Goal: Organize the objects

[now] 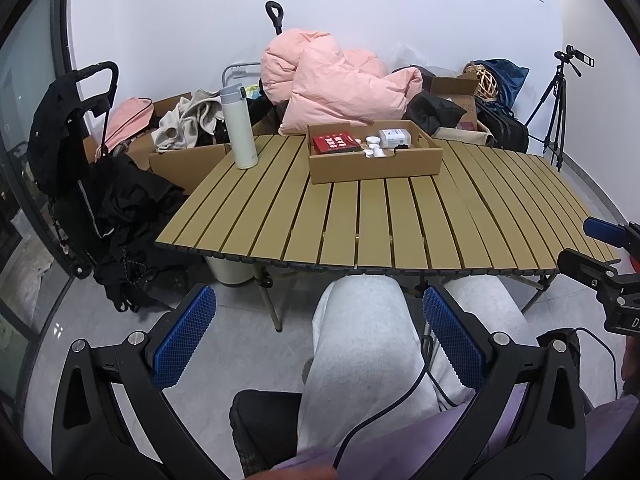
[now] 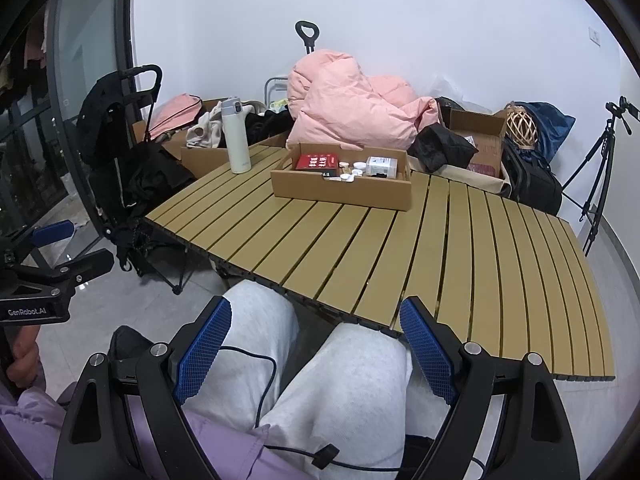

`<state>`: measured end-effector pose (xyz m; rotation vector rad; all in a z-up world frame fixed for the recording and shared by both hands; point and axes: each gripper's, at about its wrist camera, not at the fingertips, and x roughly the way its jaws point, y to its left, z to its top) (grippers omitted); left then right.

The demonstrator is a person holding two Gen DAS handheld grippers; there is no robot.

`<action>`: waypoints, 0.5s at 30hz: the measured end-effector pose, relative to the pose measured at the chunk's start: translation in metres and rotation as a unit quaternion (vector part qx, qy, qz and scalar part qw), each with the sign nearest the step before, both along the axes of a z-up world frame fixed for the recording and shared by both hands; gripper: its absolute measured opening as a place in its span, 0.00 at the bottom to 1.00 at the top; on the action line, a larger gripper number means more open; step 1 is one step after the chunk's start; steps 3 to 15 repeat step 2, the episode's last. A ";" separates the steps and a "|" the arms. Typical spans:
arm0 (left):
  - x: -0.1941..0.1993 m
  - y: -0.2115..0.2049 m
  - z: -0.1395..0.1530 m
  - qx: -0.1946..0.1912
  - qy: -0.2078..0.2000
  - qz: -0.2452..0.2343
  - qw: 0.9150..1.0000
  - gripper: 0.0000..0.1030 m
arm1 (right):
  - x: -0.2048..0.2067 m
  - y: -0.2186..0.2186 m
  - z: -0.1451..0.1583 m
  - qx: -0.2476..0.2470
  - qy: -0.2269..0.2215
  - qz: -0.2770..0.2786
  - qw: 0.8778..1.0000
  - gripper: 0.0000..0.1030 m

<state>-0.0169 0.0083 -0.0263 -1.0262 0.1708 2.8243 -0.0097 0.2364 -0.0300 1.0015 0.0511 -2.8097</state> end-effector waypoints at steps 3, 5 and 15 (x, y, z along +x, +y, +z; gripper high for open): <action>-0.001 -0.001 -0.002 0.002 -0.005 -0.001 1.000 1.00 | 0.000 0.000 -0.001 0.000 -0.002 0.000 1.000 0.87; -0.001 -0.001 -0.002 0.002 -0.005 -0.001 1.000 1.00 | 0.000 0.000 -0.001 0.000 -0.002 0.000 1.000 0.87; -0.001 -0.001 -0.002 0.002 -0.005 -0.001 1.000 1.00 | 0.000 0.000 -0.001 0.000 -0.002 0.000 1.000 0.87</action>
